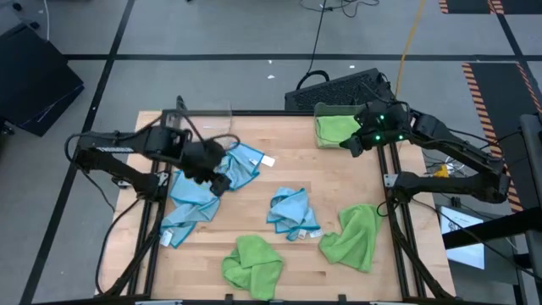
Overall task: Sort microfiber towel by color & place in baskets
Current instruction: Fold the left green towel
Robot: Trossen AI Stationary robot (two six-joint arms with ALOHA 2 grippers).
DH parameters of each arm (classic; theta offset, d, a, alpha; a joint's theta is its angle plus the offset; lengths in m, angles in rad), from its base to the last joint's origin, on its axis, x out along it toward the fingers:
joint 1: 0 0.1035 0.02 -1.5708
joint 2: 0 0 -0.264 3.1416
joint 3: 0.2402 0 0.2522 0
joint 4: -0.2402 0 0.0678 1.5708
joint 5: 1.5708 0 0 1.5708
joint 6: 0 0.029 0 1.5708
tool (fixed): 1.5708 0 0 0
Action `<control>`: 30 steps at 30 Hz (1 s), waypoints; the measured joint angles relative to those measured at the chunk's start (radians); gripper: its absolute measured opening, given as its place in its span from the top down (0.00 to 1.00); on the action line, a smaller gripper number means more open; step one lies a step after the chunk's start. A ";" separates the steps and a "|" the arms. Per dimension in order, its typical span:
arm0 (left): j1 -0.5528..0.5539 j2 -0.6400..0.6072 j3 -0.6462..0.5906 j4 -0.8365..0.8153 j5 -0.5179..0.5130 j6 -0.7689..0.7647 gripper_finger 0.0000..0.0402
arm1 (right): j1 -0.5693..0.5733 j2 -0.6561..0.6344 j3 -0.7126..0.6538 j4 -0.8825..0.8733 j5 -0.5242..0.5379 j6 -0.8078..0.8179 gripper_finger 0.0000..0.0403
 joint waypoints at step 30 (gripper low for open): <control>-0.438 0.485 -0.001 0.429 -0.155 0.099 0.34 | 0.002 -0.037 0.000 0.015 -0.185 -0.173 1.00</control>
